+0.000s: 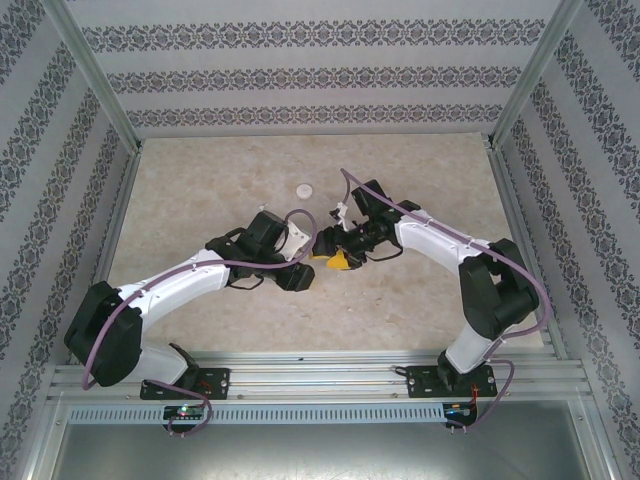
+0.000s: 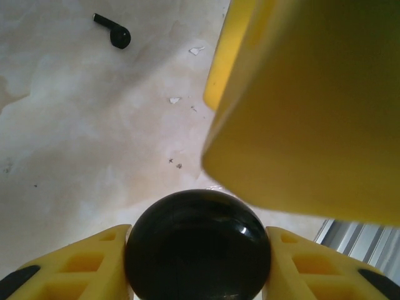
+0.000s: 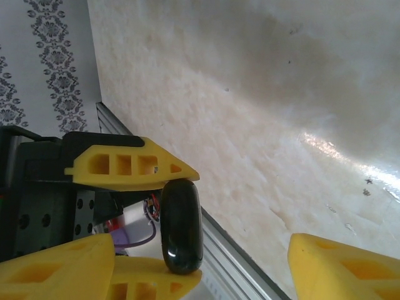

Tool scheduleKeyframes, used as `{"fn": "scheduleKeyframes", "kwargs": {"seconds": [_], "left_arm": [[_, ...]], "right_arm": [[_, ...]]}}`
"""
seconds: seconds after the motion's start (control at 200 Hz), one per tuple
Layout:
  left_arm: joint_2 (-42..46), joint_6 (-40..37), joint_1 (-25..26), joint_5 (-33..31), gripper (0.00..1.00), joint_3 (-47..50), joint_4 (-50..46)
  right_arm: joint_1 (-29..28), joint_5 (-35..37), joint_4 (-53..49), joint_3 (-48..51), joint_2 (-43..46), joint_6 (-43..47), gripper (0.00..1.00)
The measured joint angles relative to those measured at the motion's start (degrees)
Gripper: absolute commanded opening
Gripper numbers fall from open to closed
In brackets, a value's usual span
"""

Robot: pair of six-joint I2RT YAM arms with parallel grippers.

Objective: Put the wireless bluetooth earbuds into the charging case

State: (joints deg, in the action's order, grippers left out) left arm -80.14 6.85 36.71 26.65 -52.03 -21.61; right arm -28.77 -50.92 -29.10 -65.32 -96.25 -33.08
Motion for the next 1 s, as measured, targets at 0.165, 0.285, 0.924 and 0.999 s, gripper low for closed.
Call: {"fn": "scheduleKeyframes", "kwargs": {"seconds": [0.165,0.285,0.924,0.999], "left_arm": [[0.0,0.0,0.0,0.4,0.38,0.0,1.1],[0.3,0.0,0.0,0.7,0.38,0.0,1.7],[1.2,0.0,0.1,2.3,0.42,0.0,3.1],[1.2,0.0,0.1,2.5,0.42,0.1,2.8]], "right_arm": [[-0.3,-2.3,0.2,0.0,-0.5,0.0,0.7],[-0.7,-3.5,0.2,0.0,-0.6,0.0,0.67],[-2.0,-8.2,0.1,-0.1,-1.6,1.0,0.28],[-2.1,-9.2,-0.3,-0.3,-2.6,1.7,0.24]]}}
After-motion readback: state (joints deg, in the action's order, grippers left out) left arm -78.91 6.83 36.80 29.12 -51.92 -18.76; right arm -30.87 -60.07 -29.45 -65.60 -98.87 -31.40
